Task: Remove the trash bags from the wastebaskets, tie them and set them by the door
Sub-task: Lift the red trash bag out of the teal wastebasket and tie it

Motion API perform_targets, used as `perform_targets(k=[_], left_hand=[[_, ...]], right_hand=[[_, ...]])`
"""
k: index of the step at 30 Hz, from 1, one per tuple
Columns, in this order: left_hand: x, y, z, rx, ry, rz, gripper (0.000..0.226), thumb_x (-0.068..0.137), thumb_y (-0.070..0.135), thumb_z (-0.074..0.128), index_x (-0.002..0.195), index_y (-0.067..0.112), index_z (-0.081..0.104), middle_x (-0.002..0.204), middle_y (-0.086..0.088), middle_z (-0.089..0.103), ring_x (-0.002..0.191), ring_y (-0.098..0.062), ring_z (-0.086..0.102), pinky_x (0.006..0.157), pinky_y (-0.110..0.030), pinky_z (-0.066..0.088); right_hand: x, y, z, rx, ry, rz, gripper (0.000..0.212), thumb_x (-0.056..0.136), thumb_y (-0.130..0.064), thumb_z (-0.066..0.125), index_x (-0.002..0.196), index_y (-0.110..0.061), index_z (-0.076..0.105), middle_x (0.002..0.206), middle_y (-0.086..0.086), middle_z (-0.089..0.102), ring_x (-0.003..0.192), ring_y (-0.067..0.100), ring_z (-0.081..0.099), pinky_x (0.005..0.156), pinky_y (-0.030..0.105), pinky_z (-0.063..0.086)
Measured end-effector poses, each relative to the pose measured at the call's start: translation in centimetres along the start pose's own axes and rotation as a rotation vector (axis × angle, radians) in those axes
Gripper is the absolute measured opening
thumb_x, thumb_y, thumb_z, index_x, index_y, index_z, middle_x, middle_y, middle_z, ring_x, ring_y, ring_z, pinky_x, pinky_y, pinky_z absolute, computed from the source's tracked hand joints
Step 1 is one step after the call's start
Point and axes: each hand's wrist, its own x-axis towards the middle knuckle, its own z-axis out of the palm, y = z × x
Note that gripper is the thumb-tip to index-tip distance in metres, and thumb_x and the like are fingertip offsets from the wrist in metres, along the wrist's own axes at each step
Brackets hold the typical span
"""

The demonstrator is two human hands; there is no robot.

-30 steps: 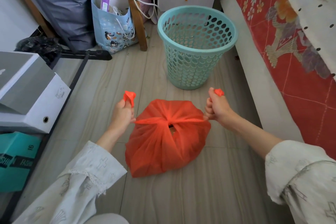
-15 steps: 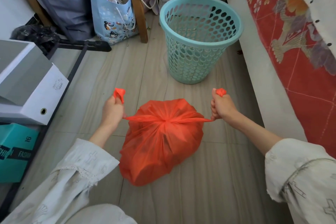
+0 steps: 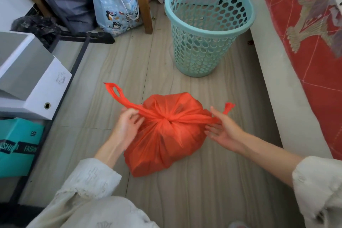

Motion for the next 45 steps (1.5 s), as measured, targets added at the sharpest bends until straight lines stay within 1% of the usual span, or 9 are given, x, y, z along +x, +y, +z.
perform_targets(k=[5,8,10,12,17,26,35,40,45], left_hand=[[0.2,-1.6,1.5,0.198,-0.045,0.070,0.017,0.092,0.008,0.044,0.089,0.013,0.060,0.080,0.002,0.069,0.074,-0.004,0.064,0.072,-0.014,0.049],[-0.3,-2.0,2.2,0.253,-0.063,0.100,0.025,0.095,0.017,0.042,0.079,0.015,0.061,0.065,0.006,0.071,0.065,-0.003,0.065,0.068,-0.015,0.051],[-0.6,-2.3,2.9,0.285,-0.058,0.151,0.031,0.096,0.019,0.040,0.072,0.016,0.060,0.067,0.006,0.070,0.071,-0.009,0.064,0.075,-0.021,0.050],[-0.9,-2.0,3.5,0.226,-0.078,0.198,0.034,0.097,0.019,0.035,0.069,0.014,0.053,0.063,0.005,0.068,0.071,-0.010,0.065,0.076,-0.024,0.050],[-1.5,-0.1,4.5,-0.058,-0.135,0.178,0.035,0.099,0.025,0.025,0.069,0.017,0.039,0.040,0.011,0.035,0.042,-0.008,0.042,0.063,-0.022,0.053],[-1.5,2.9,4.8,0.043,-0.060,0.240,0.039,0.101,0.024,0.023,0.064,0.016,0.035,0.035,0.010,0.025,0.032,-0.003,0.024,0.046,-0.017,0.047],[-1.3,0.2,3.8,0.402,-0.229,0.076,0.031,0.099,0.015,0.027,0.072,0.015,0.043,0.058,0.000,0.050,0.057,-0.004,0.062,0.060,-0.016,0.050],[-1.2,1.1,3.8,0.680,-0.176,0.116,0.028,0.097,0.011,0.035,0.077,0.016,0.054,0.080,-0.001,0.057,0.069,-0.007,0.057,0.066,-0.019,0.048],[-1.9,3.0,4.5,0.622,-0.195,0.113,0.015,0.090,0.006,0.049,0.081,0.011,0.059,0.081,-0.005,0.063,0.072,-0.017,0.059,0.059,-0.020,0.051]], right_hand=[[-0.2,1.0,2.7,-0.163,-0.055,-0.269,0.011,0.083,-0.025,0.065,0.091,-0.019,0.061,0.084,-0.004,0.060,0.074,0.009,0.052,0.062,0.021,0.046],[0.5,0.2,4.7,-0.532,-0.003,-0.538,0.026,0.080,-0.028,0.067,0.083,-0.002,0.067,0.087,0.016,0.069,0.081,0.012,0.057,0.081,0.039,0.050],[0.5,-0.1,6.3,-0.549,-0.003,-0.587,0.036,0.084,-0.028,0.060,0.075,0.007,0.063,0.083,0.026,0.066,0.069,0.005,0.056,0.081,0.028,0.051],[0.5,-0.7,7.9,-0.434,0.036,-0.576,0.042,0.096,-0.023,0.045,0.057,-0.008,0.055,0.068,0.012,0.063,0.060,0.003,0.054,0.069,0.013,0.044],[0.4,-2.7,9.2,0.307,-0.103,-0.226,0.048,0.100,-0.036,0.027,0.056,-0.017,0.028,0.026,-0.007,0.029,0.023,0.009,0.034,0.052,0.031,0.038],[-0.5,-7.6,7.2,0.253,-0.019,-0.192,0.045,0.099,-0.027,0.027,0.055,-0.019,0.026,0.024,-0.007,0.018,0.019,0.008,0.016,0.041,0.021,0.035],[1.8,-4.1,5.4,-0.777,0.199,-0.493,0.046,0.097,-0.032,0.037,0.054,-0.016,0.040,0.048,0.006,0.042,0.042,0.020,0.042,0.046,0.029,0.032],[1.3,-3.2,7.1,-0.850,-0.012,-0.393,0.014,0.088,-0.024,0.041,0.074,-0.020,0.043,0.062,0.001,0.040,0.049,0.017,0.042,0.050,0.031,0.034],[0.6,-2.9,7.9,-0.978,-0.120,-0.526,0.028,0.095,-0.009,0.035,0.083,-0.006,0.060,0.053,-0.002,0.039,0.044,0.009,0.041,0.045,0.020,0.034]])
